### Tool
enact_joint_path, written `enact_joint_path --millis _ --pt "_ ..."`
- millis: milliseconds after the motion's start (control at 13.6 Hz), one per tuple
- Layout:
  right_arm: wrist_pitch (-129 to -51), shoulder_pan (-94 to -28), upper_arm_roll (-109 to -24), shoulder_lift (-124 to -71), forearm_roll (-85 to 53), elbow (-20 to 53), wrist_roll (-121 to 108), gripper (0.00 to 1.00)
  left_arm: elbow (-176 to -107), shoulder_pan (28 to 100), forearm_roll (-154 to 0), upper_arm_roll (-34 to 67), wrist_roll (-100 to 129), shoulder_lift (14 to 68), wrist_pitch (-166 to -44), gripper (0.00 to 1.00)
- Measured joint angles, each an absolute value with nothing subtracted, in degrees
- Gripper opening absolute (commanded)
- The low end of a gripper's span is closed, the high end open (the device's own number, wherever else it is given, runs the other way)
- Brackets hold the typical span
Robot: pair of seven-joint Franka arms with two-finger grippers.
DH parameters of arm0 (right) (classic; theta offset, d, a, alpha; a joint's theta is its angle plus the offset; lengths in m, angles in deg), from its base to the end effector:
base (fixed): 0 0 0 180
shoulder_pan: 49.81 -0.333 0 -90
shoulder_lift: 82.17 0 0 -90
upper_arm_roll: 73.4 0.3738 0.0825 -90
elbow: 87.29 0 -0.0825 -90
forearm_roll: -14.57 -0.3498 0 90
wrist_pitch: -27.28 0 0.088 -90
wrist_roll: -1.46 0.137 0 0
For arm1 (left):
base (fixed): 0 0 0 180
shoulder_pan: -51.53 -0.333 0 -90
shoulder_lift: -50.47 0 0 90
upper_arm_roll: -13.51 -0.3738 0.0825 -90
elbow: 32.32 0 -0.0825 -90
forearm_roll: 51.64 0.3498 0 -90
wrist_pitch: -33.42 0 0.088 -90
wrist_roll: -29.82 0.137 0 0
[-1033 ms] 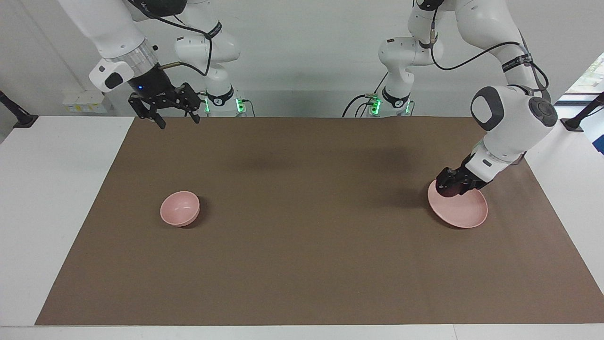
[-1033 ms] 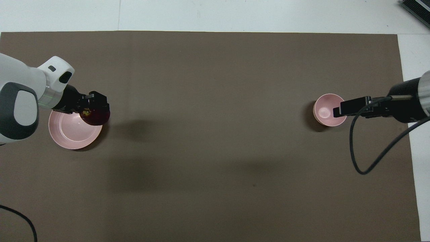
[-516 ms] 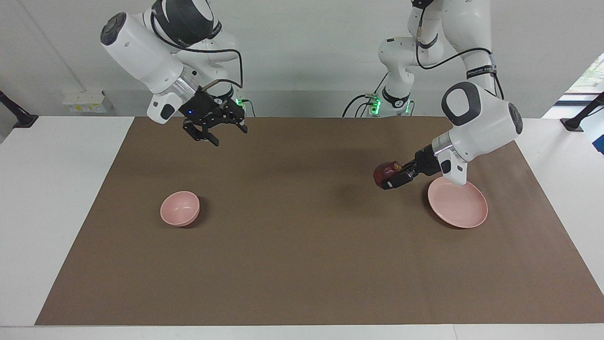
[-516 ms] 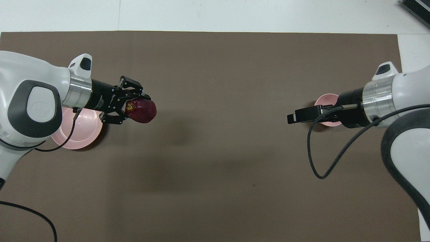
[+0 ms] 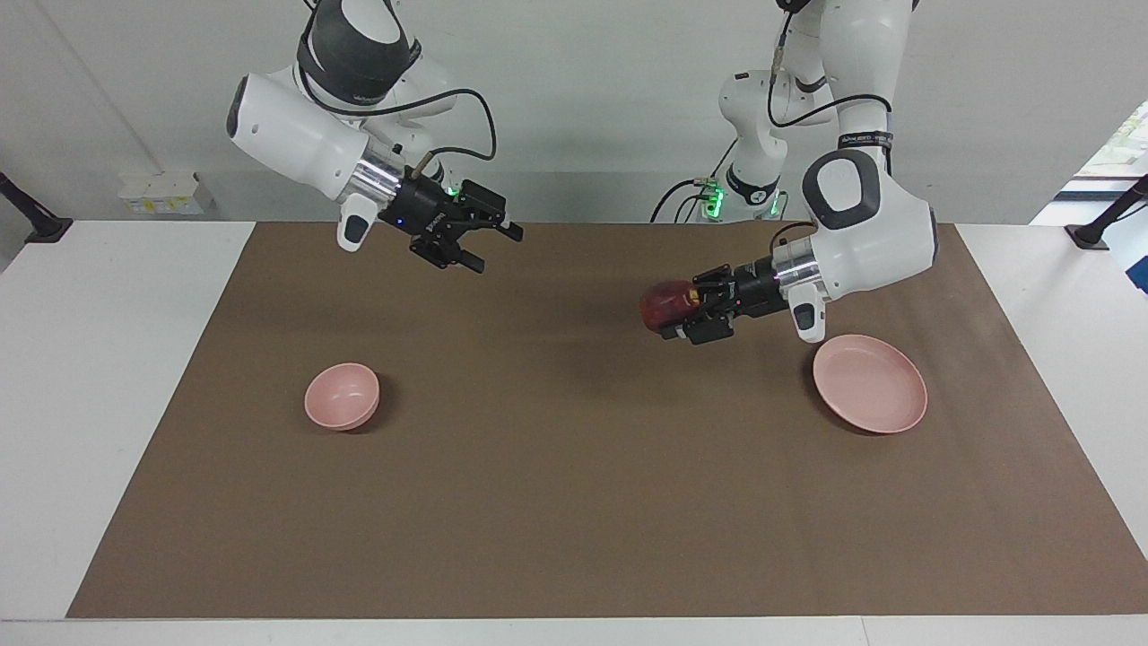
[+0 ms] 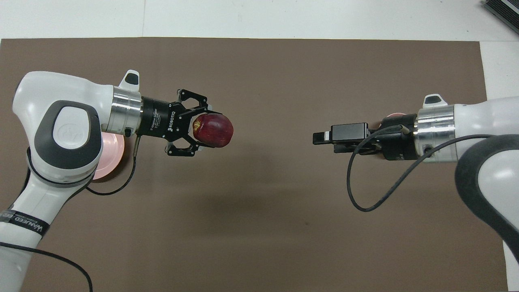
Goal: Move apple from plate to bowl
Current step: 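Lift the apple with the left gripper while the right gripper approaches it, then grasp the apple with the right gripper while the left gripper opens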
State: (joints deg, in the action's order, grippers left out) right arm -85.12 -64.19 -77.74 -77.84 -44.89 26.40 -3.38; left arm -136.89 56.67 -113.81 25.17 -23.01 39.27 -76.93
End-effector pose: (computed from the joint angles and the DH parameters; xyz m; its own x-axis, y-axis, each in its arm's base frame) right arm 0.5000 0.1686 0.5853 0.9920 -0.1124 -0.0566 -0.1101 -0.5571 -0.8231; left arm 0.5534 -0.2477 0.5138 0.3894 0.4332 -0.8129 0.9129 -0.2991 0.2779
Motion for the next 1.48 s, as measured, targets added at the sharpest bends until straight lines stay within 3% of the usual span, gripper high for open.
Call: enact_joint_path --millis 443,1180,1254,1475 --pt "-93.84 -69.31 -77.73 -77.09 -65.21 32.58 -8.74 1.0 -137.15 57.25 -129.45 31.95 -23.1 39.29 -77.55 0.0" --pt "-94.1 -69.45 -77.99 -74.4 -65.67 35.52 -9.25 1.0 -137.72 58.8 -136.45 39.19 -23.1 39.44 -86.69 0.0" --pt "-94.15 -69.41 -78.09 -74.34 -65.67 35.75 -9.29 0.89 -137.77 58.81 -136.62 40.06 -23.1 39.52 -88.12 0.0" --pt "-94.15 -69.41 -78.32 -74.27 -65.69 35.97 -9.36 0.38 -137.79 58.82 -136.8 40.45 -23.1 39.58 -88.93 0.0"
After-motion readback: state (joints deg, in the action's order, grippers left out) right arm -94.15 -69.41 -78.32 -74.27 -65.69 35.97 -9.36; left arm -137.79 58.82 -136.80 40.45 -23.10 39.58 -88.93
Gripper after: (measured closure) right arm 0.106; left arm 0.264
